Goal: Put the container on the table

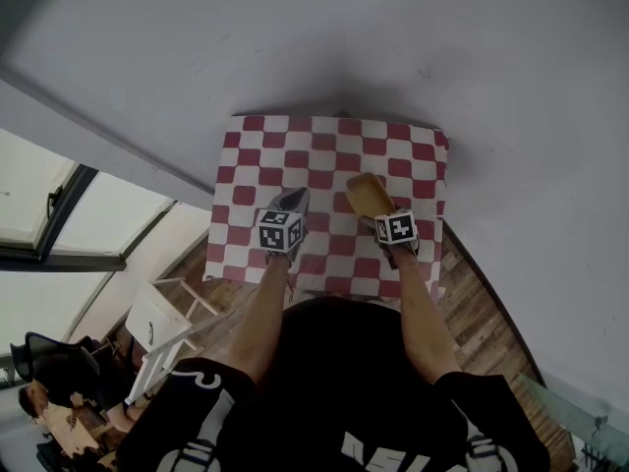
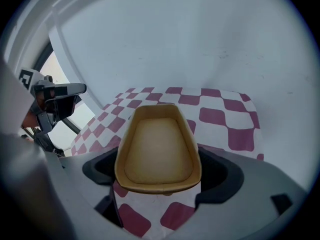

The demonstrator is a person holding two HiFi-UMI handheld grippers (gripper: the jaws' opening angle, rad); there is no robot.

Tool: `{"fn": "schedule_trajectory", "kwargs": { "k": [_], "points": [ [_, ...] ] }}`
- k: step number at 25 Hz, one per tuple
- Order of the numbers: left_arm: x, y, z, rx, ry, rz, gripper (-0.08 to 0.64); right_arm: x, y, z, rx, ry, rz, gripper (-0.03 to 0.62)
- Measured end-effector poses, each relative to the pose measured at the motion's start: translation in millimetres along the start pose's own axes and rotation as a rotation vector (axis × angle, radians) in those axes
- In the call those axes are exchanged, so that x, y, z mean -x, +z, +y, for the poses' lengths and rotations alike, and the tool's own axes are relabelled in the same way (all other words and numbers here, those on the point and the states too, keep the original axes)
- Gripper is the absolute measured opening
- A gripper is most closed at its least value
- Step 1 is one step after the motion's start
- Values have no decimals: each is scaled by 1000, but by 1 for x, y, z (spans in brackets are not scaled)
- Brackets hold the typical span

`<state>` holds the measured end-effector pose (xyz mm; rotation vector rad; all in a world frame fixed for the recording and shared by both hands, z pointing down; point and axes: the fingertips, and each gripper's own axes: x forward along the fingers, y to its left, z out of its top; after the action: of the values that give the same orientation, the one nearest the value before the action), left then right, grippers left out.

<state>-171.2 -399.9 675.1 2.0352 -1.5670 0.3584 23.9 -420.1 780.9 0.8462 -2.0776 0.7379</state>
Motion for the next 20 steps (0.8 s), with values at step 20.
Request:
{"fn": "schedule_trajectory", "kwargs": {
  "k": [20],
  "points": [
    [-24, -8, 23, -53, 10, 54, 25, -57, 27, 11, 7, 50, 55, 503]
  ]
}}
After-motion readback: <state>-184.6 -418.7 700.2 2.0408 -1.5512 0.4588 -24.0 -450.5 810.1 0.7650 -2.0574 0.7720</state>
